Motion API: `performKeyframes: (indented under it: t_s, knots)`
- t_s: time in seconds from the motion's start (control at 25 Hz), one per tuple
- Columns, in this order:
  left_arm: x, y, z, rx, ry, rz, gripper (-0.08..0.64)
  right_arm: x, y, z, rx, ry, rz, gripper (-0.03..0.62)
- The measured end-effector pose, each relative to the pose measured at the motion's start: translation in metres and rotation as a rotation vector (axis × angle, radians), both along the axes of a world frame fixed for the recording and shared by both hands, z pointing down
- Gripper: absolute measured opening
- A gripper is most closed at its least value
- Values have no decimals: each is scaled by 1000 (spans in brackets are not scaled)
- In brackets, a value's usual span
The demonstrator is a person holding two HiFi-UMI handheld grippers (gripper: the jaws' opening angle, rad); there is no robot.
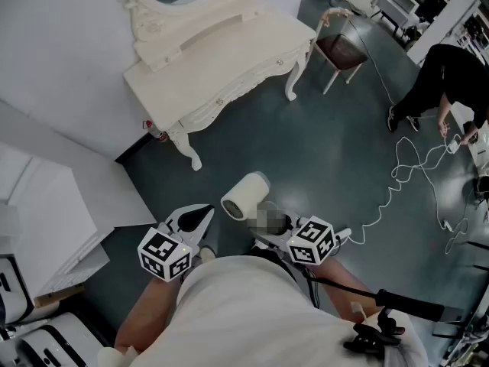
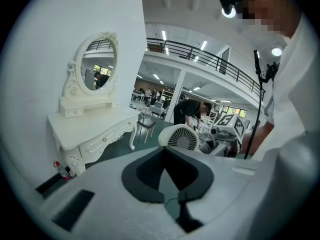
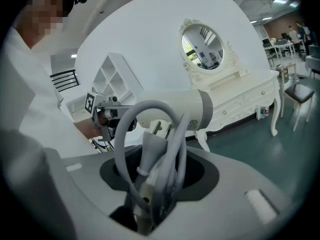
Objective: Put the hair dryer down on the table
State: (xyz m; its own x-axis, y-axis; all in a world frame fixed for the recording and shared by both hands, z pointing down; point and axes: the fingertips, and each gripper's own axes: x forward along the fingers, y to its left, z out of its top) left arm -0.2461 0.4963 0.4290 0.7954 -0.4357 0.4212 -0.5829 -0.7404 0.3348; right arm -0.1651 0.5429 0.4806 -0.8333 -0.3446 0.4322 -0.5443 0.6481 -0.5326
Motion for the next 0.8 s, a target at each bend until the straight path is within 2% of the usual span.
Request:
performKeyframes:
  t_s: [0.12,0.24,0.44,0.64,0.8]
  knots:
    - [-57,8,-3,24,16,2,-2,-57,3,-4,15,-6,19,195]
    - [-113,25,2,10,26,-22,-2,-109,13,-9,21,-7,19,195]
    - [-185,45,12,-2,43,-48,-2,-170,17,-2,5,6,40,193]
    - [-231,60,22,-27,39,-43,-2,-211,19,-1,-26,7,78,195]
    - [-243,48,32,-31,28,-17,-2,-222,3,4,-35,28,120,195]
